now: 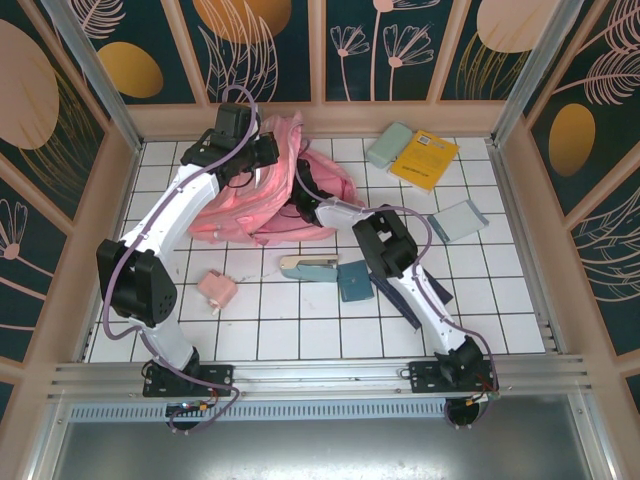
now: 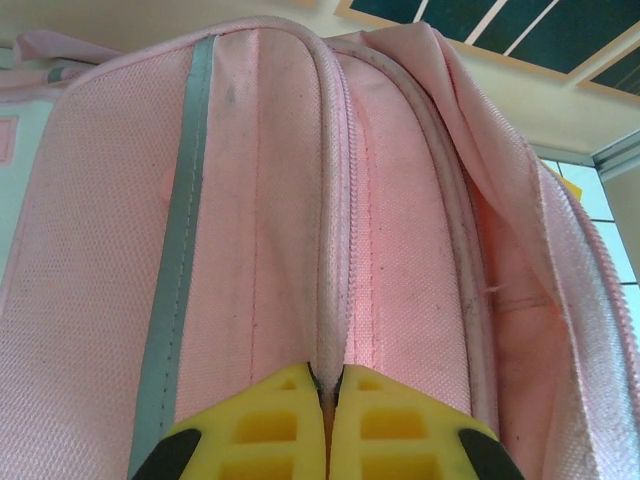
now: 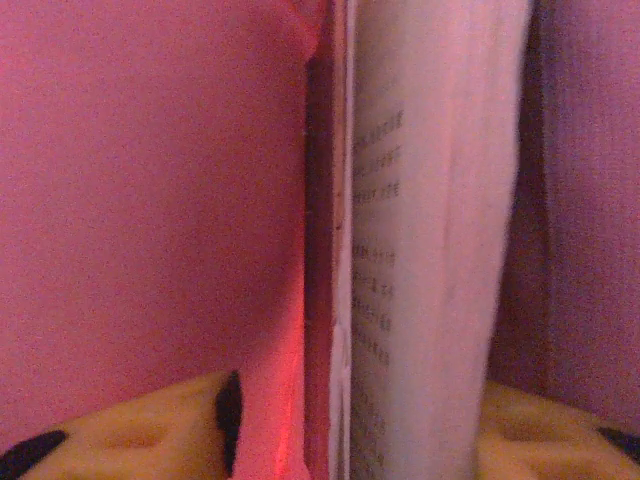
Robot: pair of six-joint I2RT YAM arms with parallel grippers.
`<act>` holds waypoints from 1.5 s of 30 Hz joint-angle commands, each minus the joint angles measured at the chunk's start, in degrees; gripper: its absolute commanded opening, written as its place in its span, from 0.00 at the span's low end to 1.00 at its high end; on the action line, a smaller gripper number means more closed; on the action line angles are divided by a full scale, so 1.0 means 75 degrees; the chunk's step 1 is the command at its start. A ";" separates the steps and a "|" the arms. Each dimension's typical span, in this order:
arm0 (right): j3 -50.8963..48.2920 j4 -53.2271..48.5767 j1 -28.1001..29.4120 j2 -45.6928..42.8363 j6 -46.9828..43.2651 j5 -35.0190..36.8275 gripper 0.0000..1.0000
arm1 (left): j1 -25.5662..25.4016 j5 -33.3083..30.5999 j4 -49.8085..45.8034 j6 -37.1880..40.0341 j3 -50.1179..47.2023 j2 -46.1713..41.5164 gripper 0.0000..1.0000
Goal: Pack the student bag
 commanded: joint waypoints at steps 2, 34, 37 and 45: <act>-0.0912 -0.0366 -0.0113 -0.1102 -0.0552 -0.0012 0.63 | 0.0096 -0.0578 0.0754 0.0114 -0.0087 -0.0379 0.00; -0.6558 -0.3371 -0.3438 -0.6756 -0.4265 0.2602 0.47 | 0.0309 -0.1289 0.1165 0.0486 -0.1466 0.0359 0.00; -0.6185 -0.3521 -0.4017 -0.6329 -0.4358 0.2738 0.33 | 0.0305 -0.1161 0.1178 0.0462 -0.1585 0.0359 0.00; -0.4012 -0.4597 -0.4670 -0.4409 -0.4412 0.3292 0.00 | 0.0309 -0.0748 0.1105 0.0417 -0.1805 0.0327 0.00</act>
